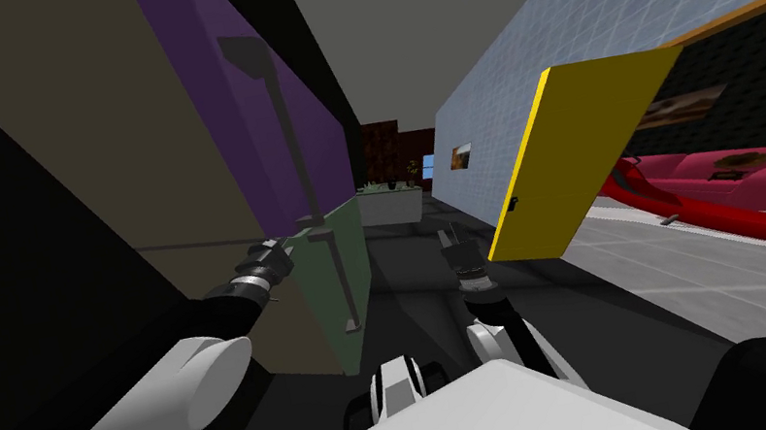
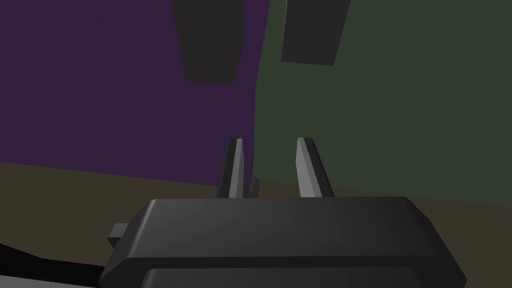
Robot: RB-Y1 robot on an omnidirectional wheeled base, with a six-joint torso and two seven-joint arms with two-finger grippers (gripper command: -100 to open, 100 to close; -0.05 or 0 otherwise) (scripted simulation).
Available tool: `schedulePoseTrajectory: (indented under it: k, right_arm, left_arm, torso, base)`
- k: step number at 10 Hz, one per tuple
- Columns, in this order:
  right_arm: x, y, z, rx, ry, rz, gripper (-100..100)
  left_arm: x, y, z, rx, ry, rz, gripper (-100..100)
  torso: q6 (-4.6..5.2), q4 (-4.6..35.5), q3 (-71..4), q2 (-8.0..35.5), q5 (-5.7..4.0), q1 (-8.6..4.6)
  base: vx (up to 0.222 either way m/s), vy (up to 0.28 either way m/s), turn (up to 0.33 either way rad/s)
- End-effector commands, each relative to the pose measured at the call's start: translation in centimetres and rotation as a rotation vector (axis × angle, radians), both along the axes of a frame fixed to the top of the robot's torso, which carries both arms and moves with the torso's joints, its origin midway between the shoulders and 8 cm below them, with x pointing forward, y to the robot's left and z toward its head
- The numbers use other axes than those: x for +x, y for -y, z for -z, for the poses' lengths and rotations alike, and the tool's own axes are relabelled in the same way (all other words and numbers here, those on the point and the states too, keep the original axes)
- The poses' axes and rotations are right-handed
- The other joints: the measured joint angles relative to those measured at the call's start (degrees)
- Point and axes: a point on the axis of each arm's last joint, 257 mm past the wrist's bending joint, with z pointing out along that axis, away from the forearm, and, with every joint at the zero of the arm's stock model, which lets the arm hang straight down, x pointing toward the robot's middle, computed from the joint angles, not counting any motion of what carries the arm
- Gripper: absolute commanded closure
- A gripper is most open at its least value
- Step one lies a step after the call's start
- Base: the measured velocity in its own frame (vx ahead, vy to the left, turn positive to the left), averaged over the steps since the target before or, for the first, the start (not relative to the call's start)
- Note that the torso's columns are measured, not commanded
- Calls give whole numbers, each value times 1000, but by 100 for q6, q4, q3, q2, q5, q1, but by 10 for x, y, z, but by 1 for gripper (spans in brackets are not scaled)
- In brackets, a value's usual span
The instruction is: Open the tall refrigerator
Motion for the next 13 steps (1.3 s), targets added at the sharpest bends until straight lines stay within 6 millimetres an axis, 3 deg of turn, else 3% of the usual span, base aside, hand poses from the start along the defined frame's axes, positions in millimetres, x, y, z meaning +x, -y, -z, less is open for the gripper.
schedulePoseTrajectory:
  k: [1, 5, 13]
  right_arm:
    - [0, 0, 0, 0, 0, 0, 0]
    - [0, 0, 0, 0, 0, 0, 0]
    - [0, 0, 0, 0, 0, 0, 0]
  left_arm:
    - [-2, -6, -13, 1, 36, -21, 100]
    - [-4, -33, -17, 4, 43, -102, 100]
    - [-13, -78, -21, 6, 51, -238, 100]
  torso:
    - [8, 4, 0, 4, -9, -19]
    - [7, -5, -17, -20, 10, 48]
    - [-19, -4, -1, -3, 14, 50]
  base:
    - [25, -243, 46]
    - [19, -304, 74]
    - [29, -320, 81]
